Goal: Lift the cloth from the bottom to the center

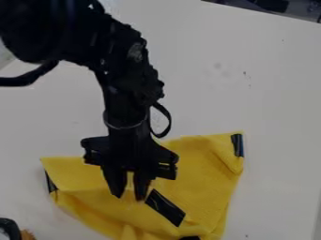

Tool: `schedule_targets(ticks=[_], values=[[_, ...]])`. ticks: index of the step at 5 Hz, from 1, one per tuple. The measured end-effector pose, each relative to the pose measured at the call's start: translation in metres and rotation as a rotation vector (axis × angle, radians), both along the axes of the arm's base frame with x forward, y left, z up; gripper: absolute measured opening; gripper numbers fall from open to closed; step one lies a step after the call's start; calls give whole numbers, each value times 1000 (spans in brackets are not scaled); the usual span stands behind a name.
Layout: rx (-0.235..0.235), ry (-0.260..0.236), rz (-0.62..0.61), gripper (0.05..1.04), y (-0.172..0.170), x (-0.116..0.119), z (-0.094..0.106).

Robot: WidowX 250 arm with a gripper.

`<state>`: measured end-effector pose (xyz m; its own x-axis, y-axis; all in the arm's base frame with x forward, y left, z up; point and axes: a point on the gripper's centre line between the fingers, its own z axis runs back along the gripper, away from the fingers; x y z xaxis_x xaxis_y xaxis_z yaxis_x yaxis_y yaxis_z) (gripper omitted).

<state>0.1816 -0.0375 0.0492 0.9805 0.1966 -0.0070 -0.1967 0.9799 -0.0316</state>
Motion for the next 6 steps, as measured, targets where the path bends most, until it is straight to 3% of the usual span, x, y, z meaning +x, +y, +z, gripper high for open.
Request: schedule_targets(ticks=[1, 2, 3, 4, 5, 6], values=[[-29, -17, -1, 805, 3, 3, -8], [-21, 5, -11, 1006, 8, 3, -12], [6, 21, -22, 1006, 11, 9, -3], [83, 15, -43, 1000, 10, 14, 25], [84, -12, -82, 1000, 11, 15, 21], [55, -41, -147, 1000, 10, 7, 3]])
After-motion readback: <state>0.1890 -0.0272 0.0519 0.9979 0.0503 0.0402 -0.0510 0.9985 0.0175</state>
